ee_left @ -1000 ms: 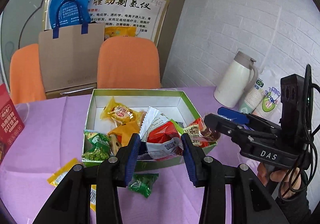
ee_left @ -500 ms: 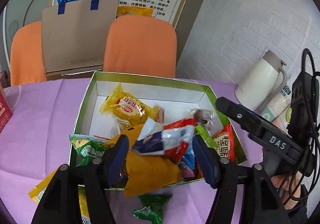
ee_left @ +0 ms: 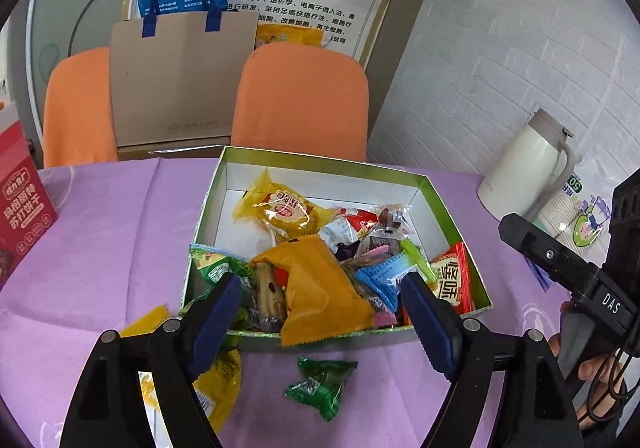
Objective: Organize snacks
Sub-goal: 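Withdraw both grippers and move them to the yellow chip bag and green candy, then grasp the yellow chip bag with the left gripper while the right grasps the green candy pack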
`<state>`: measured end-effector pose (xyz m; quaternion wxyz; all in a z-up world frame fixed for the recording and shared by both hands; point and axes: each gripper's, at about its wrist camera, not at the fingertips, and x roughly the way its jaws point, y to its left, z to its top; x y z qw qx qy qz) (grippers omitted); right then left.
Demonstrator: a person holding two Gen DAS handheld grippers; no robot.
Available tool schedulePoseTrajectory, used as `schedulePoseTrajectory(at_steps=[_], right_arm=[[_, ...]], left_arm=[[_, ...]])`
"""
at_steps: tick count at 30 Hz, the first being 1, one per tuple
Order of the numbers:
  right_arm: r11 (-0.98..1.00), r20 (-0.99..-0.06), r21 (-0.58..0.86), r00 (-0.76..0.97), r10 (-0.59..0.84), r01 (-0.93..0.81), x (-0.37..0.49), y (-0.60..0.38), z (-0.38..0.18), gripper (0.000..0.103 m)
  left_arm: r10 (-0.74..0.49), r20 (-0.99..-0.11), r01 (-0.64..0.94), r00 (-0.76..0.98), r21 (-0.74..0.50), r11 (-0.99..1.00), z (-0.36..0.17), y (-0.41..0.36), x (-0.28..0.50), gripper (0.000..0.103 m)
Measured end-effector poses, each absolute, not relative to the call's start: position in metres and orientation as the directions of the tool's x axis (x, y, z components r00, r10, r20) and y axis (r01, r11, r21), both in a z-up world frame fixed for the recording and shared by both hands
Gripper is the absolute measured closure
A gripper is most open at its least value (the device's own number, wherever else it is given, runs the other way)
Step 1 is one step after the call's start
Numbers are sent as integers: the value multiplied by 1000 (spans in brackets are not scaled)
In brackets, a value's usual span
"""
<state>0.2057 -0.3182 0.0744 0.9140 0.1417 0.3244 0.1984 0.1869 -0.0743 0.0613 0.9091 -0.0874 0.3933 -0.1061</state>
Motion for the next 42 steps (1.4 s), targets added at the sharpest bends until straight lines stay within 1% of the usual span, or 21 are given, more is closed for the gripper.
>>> schedulePoseTrajectory(at_steps=[4,8,11,17,23,26,30,34,37,39,40,42], right_arm=[[869,-521,381,704,483,-315,176,-314,83,1],[860,-518,357,688,508,-365,148,-305,86,1],[859,-532,316,674,512,-403,133,-295,85,1],[836,-594,243,606,529,-492,116,-265,68,1],[815,-649,232,540,536,-531,115,-241,47,1],[810,-681,228,506,529,-540,120,-225,35,1],[800,-725,194,466,507,-568,128,-197,20,1],[803,-774,145,440,456,-578,142,-173,3,1],[809,-799,112,432,418,-577,154,-161,-9,9],[816,-813,94,429,393,-570,163,-155,-16,10],[820,-818,90,427,384,-565,167,-153,-19,13],[823,-829,84,419,370,-562,172,-151,-26,31]], left_arm=[[-236,-697,109,677,-222,969,73,-63,158,19],[-235,-675,110,700,-223,969,79,-51,125,19],[-209,-670,95,713,-203,975,77,-45,105,19],[-191,-695,60,693,-209,976,59,-22,74,19],[-139,-733,-12,666,-197,980,34,7,50,19],[-132,-742,-37,657,-207,978,24,20,45,19],[-136,-745,-41,653,-214,976,17,28,41,19],[-149,-750,-29,644,-219,975,10,31,40,19],[-163,-749,-24,642,-232,972,7,34,39,19],[-169,-750,-23,639,-239,971,5,37,40,19],[-169,-752,-25,637,-239,971,4,38,42,19],[-170,-754,-26,635,-240,970,2,41,44,19]])
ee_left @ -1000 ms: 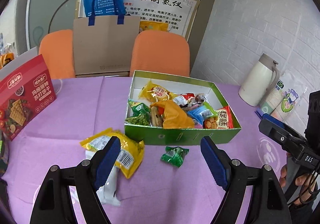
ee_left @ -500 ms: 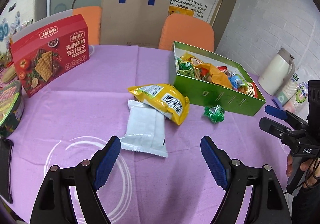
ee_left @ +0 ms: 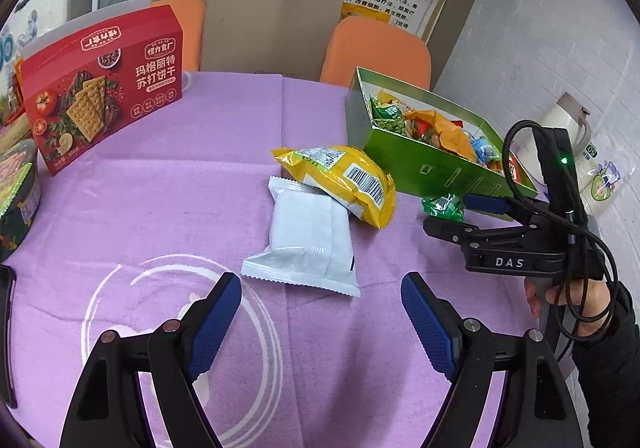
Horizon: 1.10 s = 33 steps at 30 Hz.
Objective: Organize snacks
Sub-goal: 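Grasp the yellow chip bag with the left gripper while the right grasps the green candy pack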
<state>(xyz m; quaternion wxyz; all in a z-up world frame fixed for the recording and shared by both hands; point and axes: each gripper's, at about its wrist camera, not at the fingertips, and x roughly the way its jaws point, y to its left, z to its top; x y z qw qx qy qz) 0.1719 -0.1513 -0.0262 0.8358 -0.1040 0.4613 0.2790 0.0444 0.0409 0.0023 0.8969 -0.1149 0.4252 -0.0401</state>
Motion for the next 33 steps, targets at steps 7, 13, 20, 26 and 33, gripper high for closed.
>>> schedulePoseTrajectory(at_steps=[7,13,20,26,33], right_arm=[[805,-816,115,407,410,-582,155,-166,-22,61],[784,-805,136,394,444,-605,129,-184,-13,61],[799,-780,160,422,462,-579,126,-197,-5,60],[809,-774,172,430,464,-562,125,-208,-3,60],[822,-775,196,428,464,-535,129,-220,-8,60]], left_arm=[[-191,-761,-24,620,-262,965,-6,47,61,19],[-219,-766,5,605,-271,962,-8,41,89,19],[-280,-786,19,551,-323,946,-11,33,152,19],[-278,-806,-29,523,-343,939,-31,32,184,23],[-290,-796,31,532,-324,946,-28,18,169,54]])
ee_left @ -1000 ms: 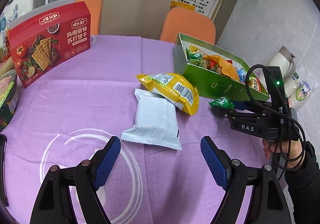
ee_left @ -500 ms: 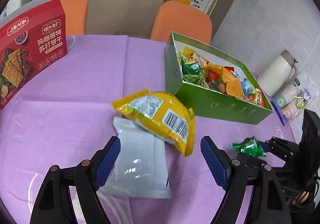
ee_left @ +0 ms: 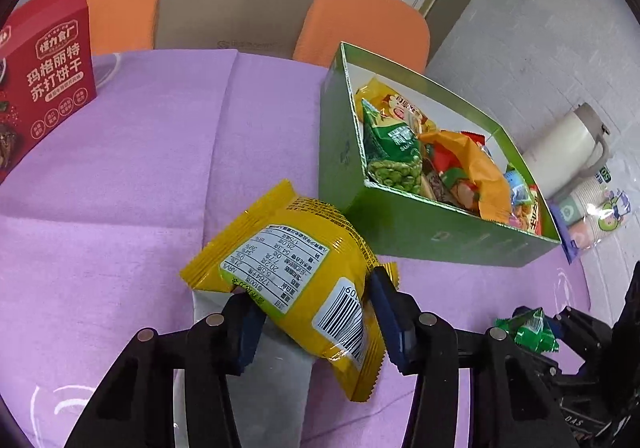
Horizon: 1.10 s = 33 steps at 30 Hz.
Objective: Organize snacks
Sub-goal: 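Grasp the yellow chip bag with the left gripper while the right grasps the green candy pack, then lower both packs into the green box and open both grippers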
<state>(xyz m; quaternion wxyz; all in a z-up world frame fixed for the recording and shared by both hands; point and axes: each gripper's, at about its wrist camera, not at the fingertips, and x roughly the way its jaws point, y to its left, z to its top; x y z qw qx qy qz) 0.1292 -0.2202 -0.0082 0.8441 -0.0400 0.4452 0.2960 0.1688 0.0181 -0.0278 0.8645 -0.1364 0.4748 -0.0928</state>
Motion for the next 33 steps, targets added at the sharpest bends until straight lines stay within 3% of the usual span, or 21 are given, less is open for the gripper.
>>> schedulePoseTrajectory(at_steps=[3,8,14,20,29,33], right_arm=[[822,-776,209,421,469,-531,129,-222,-11,60],[824,-782,219,411,469,-523,131,-222,-18,60],[822,-781,232,404,476,-519,129,-223,-20,59],[824,-789,243,390,475,-511,131,-225,-25,59],[823,-787,247,390,479,-511,132,-224,-26,58],[826,-786,247,393,477,-506,132,-224,-26,57]], left_arm=[[-307,-790,68,530,-322,944,-22,10,155,61],[-346,-790,178,506,-297,938,-16,-14,122,61],[-324,-809,169,490,-277,946,-21,-31,123,54],[-278,-820,188,500,-211,959,-20,-49,120,52],[-282,-829,204,483,-207,957,-25,-61,120,51],[-276,-838,200,471,-203,958,-31,-64,122,44]])
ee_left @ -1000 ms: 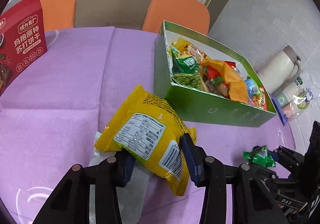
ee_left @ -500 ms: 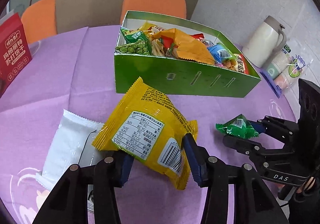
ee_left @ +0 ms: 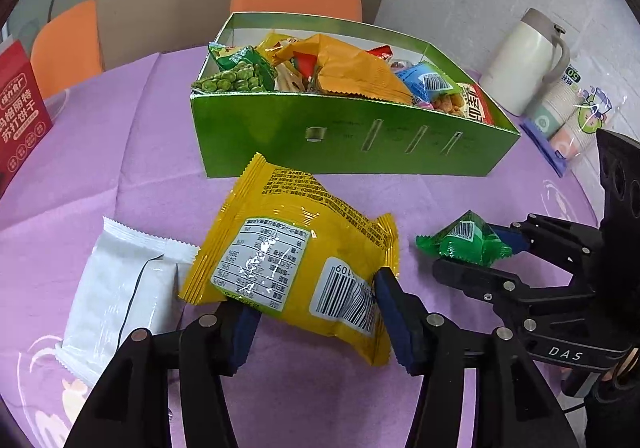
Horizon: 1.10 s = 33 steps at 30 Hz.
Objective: Organize snacks
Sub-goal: 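Lower both packs into the green box and open both grippers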
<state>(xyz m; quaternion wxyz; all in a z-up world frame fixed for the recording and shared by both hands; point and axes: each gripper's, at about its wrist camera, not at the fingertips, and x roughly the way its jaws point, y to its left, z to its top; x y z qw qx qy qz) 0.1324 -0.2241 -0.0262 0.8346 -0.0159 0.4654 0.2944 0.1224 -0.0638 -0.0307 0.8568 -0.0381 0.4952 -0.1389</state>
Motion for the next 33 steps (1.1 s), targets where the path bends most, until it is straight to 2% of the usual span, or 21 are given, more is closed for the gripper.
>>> schedulePoseTrajectory(at_steps=[10,16,25,29,33], right_arm=[[828,-775,275,398,492,-488,136,-226,-28,56],[818,-762,276,404,506,-504,132,-226,-23,65],[803,-649,223,530,546,-553,120,-238,46,66],[836,-600,184,614,513,-518,130,-250,73,66],[876,-580,144,678,451,-460,150,-258,83,66]], left_arm=[[-322,-815,189,481,-262,946,-38,-58,125,45],[-366,-779,170,509,-325,930,-36,-49,121,59],[-428,-668,282,609,-323,904,39,-49,92,61],[-439,-612,318,658,-303,898,76,-54,99,61],[-435,-591,318,679,-297,900,95,-64,125,61]])
